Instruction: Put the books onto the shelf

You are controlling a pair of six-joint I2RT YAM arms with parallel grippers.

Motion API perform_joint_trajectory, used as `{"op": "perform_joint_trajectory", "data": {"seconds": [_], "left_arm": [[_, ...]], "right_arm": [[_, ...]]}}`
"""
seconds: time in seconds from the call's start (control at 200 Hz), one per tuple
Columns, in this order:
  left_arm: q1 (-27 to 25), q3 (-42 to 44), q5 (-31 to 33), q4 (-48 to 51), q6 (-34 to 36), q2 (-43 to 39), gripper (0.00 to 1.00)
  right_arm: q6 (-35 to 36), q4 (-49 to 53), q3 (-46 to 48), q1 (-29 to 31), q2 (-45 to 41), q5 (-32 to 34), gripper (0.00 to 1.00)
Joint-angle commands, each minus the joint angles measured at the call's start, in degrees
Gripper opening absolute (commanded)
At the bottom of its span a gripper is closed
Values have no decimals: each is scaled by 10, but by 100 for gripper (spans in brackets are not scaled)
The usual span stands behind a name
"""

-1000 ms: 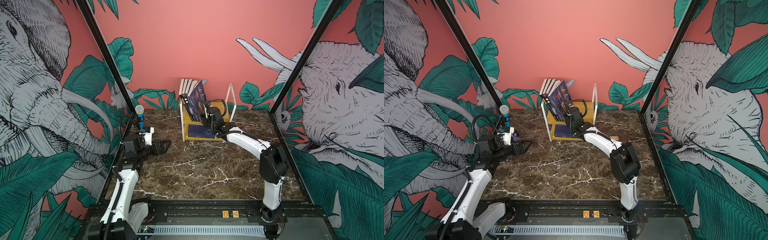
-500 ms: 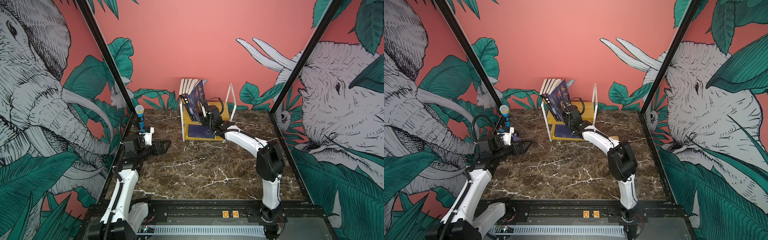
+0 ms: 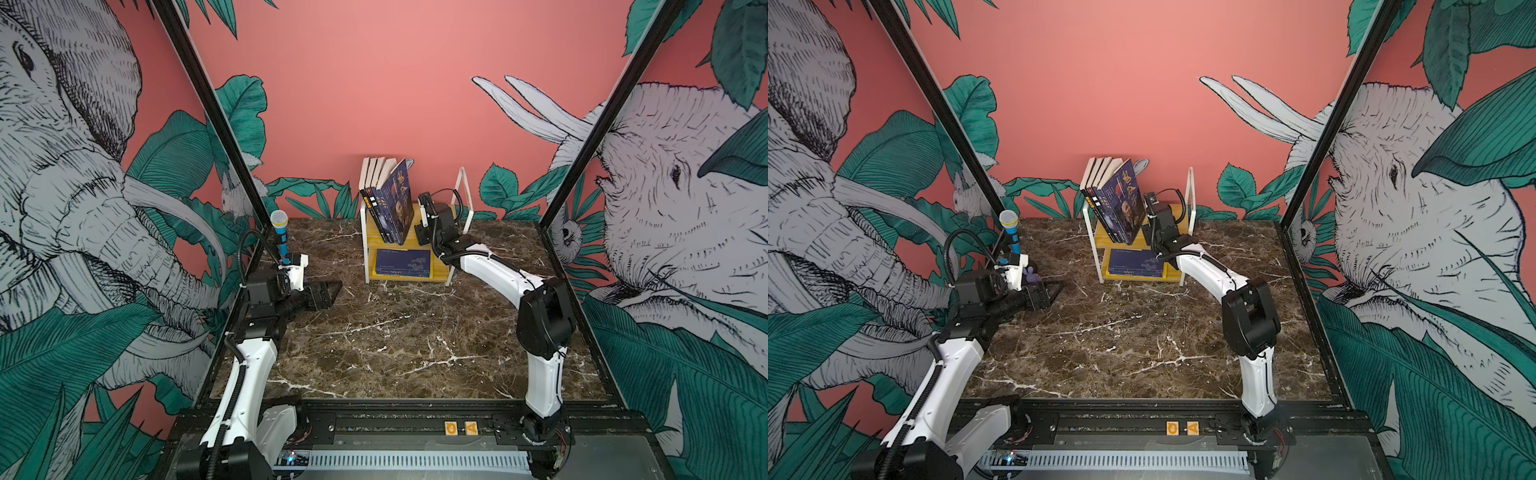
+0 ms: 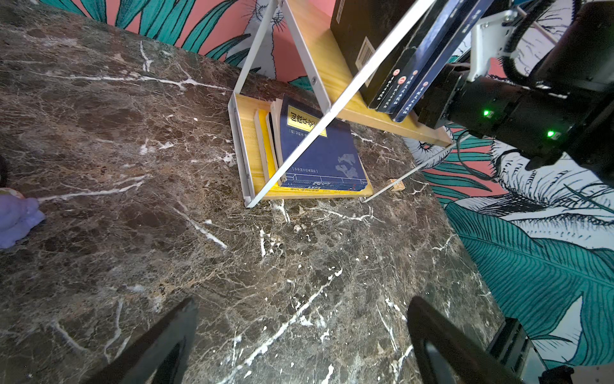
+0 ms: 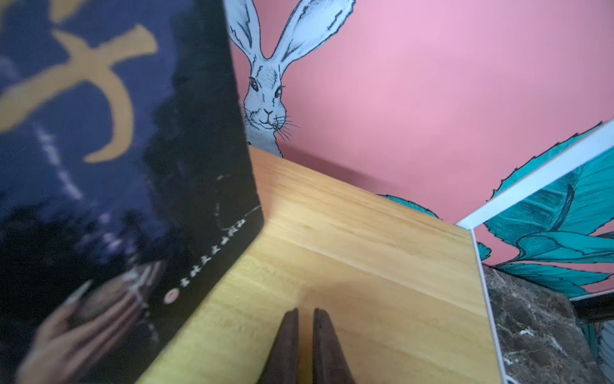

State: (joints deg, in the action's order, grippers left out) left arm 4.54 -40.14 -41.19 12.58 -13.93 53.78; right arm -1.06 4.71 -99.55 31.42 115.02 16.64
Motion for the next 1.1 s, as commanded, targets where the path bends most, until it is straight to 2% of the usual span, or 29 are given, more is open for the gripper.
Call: {"op": "perform_joint_trajectory", "data": {"seconds": [0.0, 0.075, 0.18, 0.34, 0.685, 1.095], "left_arm": [[-1, 2, -8, 4, 7, -8, 99], [-1, -2, -8, 9, 6, -7, 99], [-1, 0, -6, 6, 7, -8, 99], [-1, -4, -6, 12, 8, -7, 99], [0, 0, -6, 3, 6, -9, 99], [0, -3, -7, 9, 7, -8, 99]], "right_arm": [[-4, 23, -33, -11, 32, -10, 5], [-8, 21, -47, -13, 48, -34, 0], [-7, 13, -63, -14, 68, -73, 0], [-30, 16, -94, -13, 94, -98, 0], [-30, 19, -156, 8, 142, -109, 0], [-40, 7, -180, 15, 158, -123, 0]]}}
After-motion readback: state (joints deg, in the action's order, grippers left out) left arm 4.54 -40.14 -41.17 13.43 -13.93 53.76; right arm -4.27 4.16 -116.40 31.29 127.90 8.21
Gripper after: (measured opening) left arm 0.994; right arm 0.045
